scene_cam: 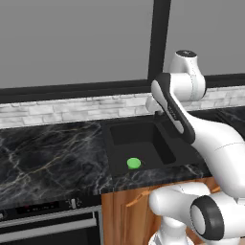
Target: Move any existing items from the left basin to the right basin for drying. Then move the mug from the counter to the left basin of the sink for washing.
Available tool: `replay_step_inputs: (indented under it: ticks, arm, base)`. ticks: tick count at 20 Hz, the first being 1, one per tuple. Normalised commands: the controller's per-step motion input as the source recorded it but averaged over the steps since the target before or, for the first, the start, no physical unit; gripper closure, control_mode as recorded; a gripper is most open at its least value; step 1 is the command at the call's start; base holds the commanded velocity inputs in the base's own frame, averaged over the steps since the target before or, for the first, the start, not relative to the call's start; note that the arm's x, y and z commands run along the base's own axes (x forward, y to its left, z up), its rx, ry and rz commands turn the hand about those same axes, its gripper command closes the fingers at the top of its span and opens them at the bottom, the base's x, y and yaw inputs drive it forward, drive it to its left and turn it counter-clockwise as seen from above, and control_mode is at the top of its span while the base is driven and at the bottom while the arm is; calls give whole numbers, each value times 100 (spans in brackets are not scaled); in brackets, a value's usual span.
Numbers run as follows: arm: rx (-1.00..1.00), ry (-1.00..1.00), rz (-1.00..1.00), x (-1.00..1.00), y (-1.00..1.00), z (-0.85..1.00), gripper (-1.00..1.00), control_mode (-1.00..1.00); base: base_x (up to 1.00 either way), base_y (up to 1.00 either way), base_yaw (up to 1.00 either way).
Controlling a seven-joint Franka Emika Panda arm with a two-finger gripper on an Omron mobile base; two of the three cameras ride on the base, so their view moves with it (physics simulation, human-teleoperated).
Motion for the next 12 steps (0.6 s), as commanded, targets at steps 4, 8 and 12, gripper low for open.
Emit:
replay_step_inputs:
  ticks: [4,8,12]
  arm:
    - [0,0,0,0,0,0,-100,100]
    - [0,0,0,0,0,0,-100,100]
    - [0,0,0,0,0,0,-100,100]
  base:
    - [0,0,0]
    - [0,0,0]
    - [0,0,0]
